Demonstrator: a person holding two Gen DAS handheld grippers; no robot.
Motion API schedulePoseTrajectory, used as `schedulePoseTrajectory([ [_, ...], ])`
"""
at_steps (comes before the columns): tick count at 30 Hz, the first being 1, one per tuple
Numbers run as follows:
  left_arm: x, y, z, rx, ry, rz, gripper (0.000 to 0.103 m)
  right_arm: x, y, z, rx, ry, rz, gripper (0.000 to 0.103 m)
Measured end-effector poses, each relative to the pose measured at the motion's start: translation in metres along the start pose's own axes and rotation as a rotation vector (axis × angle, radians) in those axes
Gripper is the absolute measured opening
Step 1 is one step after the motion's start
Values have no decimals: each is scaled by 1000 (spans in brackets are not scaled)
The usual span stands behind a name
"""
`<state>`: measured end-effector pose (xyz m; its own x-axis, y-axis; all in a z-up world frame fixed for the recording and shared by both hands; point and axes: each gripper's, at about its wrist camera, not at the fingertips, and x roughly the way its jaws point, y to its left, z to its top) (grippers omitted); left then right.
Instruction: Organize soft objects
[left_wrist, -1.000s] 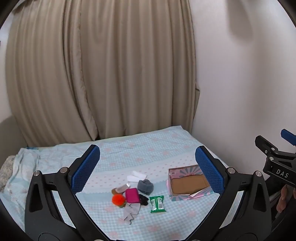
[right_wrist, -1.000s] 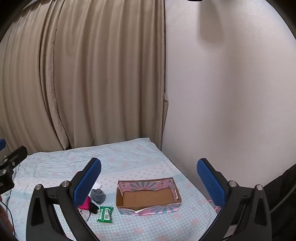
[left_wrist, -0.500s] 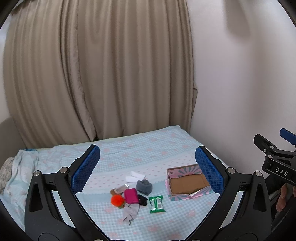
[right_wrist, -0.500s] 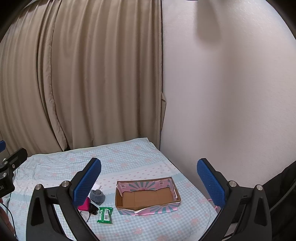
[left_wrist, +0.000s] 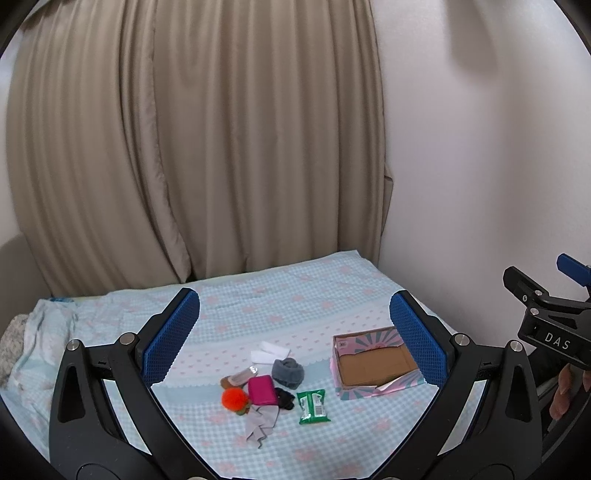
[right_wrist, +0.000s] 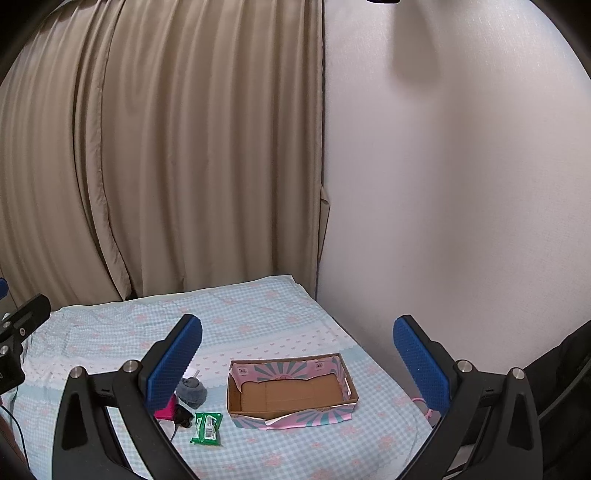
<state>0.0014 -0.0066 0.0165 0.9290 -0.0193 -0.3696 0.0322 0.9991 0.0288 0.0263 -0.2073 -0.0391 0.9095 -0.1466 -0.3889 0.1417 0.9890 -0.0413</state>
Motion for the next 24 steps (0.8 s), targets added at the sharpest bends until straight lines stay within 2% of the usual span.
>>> schedulePoseTrajectory([
  [24, -1, -5, -3, 0, -5, 0, 102, 8, 0, -5, -3, -15, 4, 103],
])
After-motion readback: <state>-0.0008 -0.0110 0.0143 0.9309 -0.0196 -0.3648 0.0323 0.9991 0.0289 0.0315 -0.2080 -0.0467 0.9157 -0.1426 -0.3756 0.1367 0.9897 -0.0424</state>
